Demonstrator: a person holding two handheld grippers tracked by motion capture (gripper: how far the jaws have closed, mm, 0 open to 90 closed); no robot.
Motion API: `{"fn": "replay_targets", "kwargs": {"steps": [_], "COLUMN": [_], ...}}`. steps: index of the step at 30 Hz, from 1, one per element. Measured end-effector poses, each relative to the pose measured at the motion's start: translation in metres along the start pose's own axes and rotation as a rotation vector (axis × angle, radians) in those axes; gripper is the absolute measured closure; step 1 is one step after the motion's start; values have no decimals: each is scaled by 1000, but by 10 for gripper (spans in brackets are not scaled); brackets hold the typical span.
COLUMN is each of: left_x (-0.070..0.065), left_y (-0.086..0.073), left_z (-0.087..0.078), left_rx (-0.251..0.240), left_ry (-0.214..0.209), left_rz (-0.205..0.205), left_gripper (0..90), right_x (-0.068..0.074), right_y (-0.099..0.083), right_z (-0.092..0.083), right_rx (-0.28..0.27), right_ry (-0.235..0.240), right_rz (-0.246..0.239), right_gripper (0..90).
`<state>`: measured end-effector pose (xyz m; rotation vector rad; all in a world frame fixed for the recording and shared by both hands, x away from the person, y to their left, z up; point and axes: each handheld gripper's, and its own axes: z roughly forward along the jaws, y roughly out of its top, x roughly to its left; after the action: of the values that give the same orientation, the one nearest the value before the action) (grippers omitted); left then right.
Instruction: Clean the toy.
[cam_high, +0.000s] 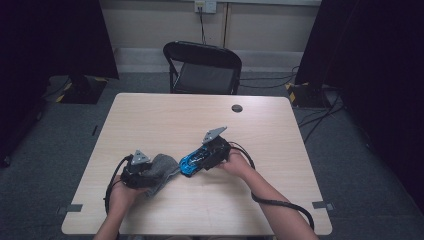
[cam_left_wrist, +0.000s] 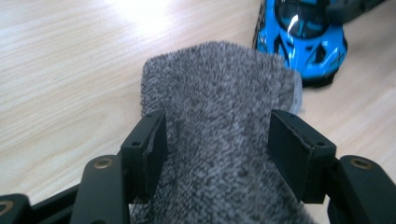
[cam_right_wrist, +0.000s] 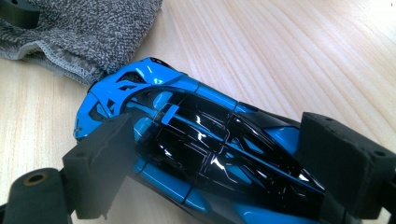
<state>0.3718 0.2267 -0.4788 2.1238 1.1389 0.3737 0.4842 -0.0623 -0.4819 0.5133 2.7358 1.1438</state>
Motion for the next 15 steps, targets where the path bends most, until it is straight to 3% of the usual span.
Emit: {"fn": "replay_targets", "kwargs": {"steps": [1,3,4,5,6,7,9,11,12,14,15], "left_x": [2,2,3,2,1,1,5,8,7,0,-4], "left_y": [-3,-7,-6,-4,-2,-1,4,11,14,15,16], "left_z": [3,4,3,2,2,2,1,5,10,20,22], "left_rx": [41,35,41,51,47,29,-20,-27,-5,40,35], "left_ry": [-33,-40,-42,-18,19,48,100,115,113,113,113], "left_rz": [-5,-2,-14,-20,-23,-30,-91,-153,-157,-112,-101], "left_gripper": [409,438,525,646,682,698,704,704,704,703,703], "right_x": [1,1,1,1,1,1,2,1,2,2,2], "right_y": [0,1,1,1,0,0,1,2,2,1,1], "right_z": [0,0,0,0,0,0,1,1,1,1,0], "right_rx": [-1,2,3,2,0,-1,3,13,12,8,8], "right_ry": [-2,-3,-3,-3,-5,-6,-5,-4,-4,-7,-8], "right_rz": [3,2,1,3,6,6,5,5,6,8,10], "right_gripper": [113,113,113,113,112,112,112,112,112,112,112]}}
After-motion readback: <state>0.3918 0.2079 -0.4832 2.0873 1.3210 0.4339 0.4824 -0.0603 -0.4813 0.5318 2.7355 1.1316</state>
